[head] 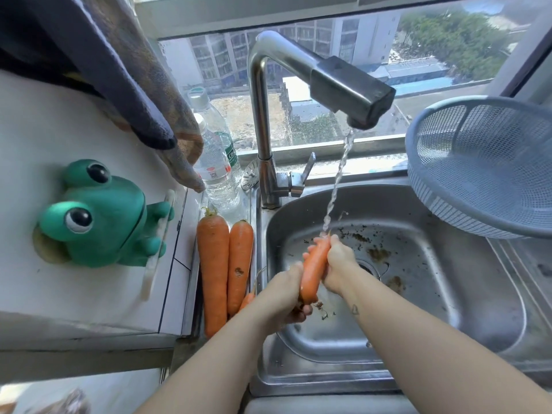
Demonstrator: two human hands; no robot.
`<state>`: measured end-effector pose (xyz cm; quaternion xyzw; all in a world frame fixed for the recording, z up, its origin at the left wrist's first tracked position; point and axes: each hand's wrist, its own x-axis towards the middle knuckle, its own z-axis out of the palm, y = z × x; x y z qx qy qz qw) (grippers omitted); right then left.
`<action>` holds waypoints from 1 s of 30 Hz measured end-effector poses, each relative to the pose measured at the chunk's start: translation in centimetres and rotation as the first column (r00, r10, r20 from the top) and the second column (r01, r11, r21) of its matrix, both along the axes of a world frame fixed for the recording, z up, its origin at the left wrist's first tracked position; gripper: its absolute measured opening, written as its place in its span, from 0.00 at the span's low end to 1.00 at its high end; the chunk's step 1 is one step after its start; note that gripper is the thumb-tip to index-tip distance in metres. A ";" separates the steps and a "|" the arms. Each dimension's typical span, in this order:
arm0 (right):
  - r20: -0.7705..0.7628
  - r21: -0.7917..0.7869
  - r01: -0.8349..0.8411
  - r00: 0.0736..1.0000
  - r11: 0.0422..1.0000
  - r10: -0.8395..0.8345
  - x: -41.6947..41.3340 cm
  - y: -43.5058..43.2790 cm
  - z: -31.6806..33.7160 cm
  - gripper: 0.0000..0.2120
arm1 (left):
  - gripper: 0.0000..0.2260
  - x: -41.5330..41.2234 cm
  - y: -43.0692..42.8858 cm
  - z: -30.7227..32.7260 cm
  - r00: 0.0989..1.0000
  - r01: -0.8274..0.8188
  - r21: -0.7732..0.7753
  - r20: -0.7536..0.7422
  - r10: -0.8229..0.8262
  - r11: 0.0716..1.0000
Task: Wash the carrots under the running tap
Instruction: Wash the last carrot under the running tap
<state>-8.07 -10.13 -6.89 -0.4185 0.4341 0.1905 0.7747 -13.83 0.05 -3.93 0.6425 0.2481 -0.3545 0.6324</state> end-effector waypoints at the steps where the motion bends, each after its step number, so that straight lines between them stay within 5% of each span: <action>1: 0.034 0.054 -0.011 0.999 0.998 0.010 -0.4 0.2 -0.1 0.19 | 0.19 0.3 0.3 0.1 0.992 -0.097 -0.118 -0.095 0.086 0.988; 5: 0.176 0.122 -0.113 0.980 0.986 0.091 -1.2 0.0 -0.1 0.18 | 0.17 0.9 1.0 0.3 0.918 -0.276 -0.411 -0.380 0.113 0.869; 8: 0.220 -0.023 -0.139 0.965 0.990 0.141 -0.6 -0.5 0.2 0.14 | 0.15 0.4 1.1 0.7 0.905 -0.283 -0.482 -0.421 0.064 0.829; 9: 0.193 -0.104 -0.159 0.965 0.982 0.176 -0.4 -0.4 0.3 0.08 | 0.16 0.2 1.0 0.8 0.911 -0.258 -0.464 -0.409 0.053 0.848; 11: 0.100 -0.229 -0.172 0.975 0.958 0.199 0.1 -0.1 0.3 0.11 | 0.17 0.0 0.6 0.9 0.929 -0.200 -0.389 -0.367 0.048 0.899; 16: 0.011 -0.278 -0.107 0.993 0.955 0.114 1.0 0.3 0.0 0.18 | 0.11 0.1 -0.3 -0.1 0.996 -0.029 -0.169 -0.092 0.013 0.985; 20: 0.082 -0.272 -0.134 0.983 0.953 0.161 0.9 0.4 -0.2 0.14 | 0.10 0.4 -1.2 -0.8 0.999 -0.006 -0.072 -0.044 0.002 0.997; 24: 0.250 -0.226 -0.236 0.924 0.945 0.291 0.5 -0.1 -0.6 0.04 | 0.21 1.6 -1.4 -0.4 0.985 -0.124 -0.074 -0.129 0.114 0.990; 27: 0.360 -0.183 -0.346 0.847 0.920 0.390 -0.9 -1.1 -0.7 0.19 | 0.26 2.8 -1.1 -0.1 0.964 -0.153 -0.118 -0.234 0.122 0.981; 30: 0.436 -0.128 -0.375 0.810 0.918 0.392 -2.0 -1.4 -1.3 0.38 | 0.21 3.5 -0.9 -0.1 0.956 -0.165 -0.113 -0.262 0.131 0.980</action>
